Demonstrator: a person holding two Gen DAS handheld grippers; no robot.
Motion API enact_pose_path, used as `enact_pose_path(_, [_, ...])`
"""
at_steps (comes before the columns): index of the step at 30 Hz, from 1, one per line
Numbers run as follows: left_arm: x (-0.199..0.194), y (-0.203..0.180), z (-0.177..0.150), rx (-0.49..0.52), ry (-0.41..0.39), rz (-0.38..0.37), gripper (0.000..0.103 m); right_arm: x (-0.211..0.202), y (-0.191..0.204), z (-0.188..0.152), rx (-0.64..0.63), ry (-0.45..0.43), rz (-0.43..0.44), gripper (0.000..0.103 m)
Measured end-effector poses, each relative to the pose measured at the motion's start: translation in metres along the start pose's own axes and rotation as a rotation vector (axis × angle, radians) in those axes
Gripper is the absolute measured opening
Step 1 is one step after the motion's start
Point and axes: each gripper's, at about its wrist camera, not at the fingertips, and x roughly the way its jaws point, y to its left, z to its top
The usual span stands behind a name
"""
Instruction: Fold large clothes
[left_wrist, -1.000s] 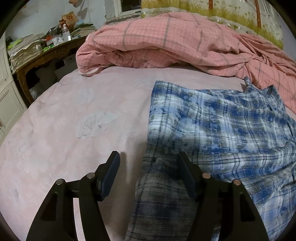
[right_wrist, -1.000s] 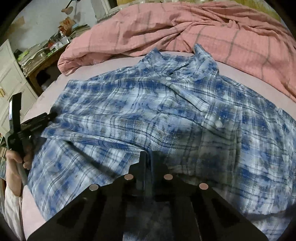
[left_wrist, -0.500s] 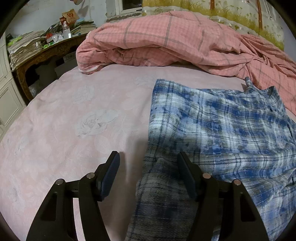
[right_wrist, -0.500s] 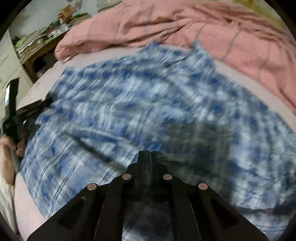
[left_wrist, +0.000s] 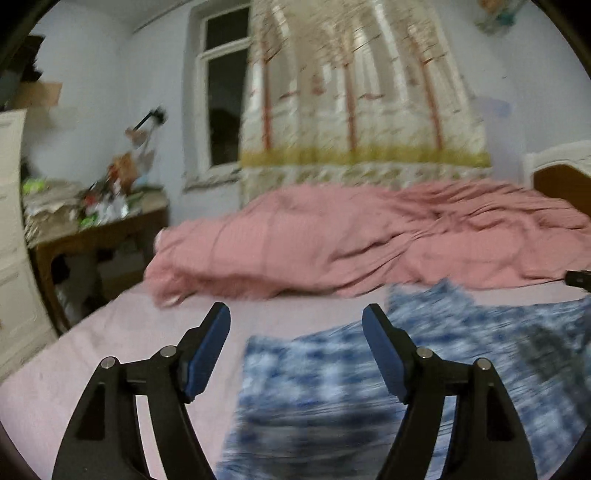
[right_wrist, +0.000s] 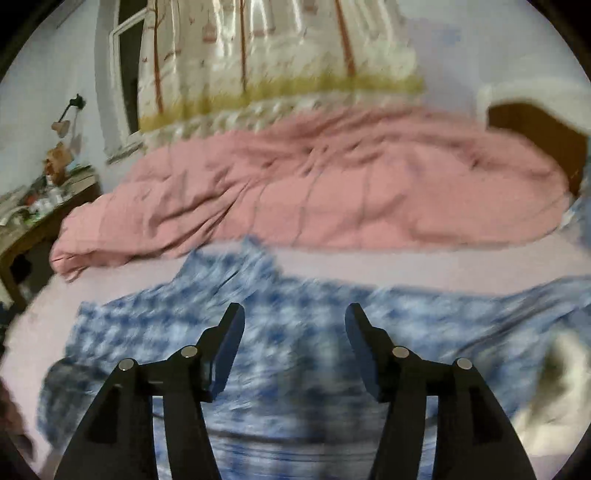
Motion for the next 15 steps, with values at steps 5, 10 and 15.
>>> enact_pose_path(5, [-0.049,-0.062,0.052,0.02,-0.124,-0.114,0.089,-0.041,-0.045,0.017,0.087,-0.063,-0.018,0.068])
enact_pose_path(10, [-0.08,-0.107,0.092,0.004,-0.198,-0.212,0.092,-0.073,-0.095,0.022,0.134,-0.109,-0.318,0.072])
enact_pose_path(15, [-0.083,-0.128,0.082,-0.046,-0.159,-0.268,0.093,-0.091,-0.149,0.006,0.491,-0.24,-0.522,0.081])
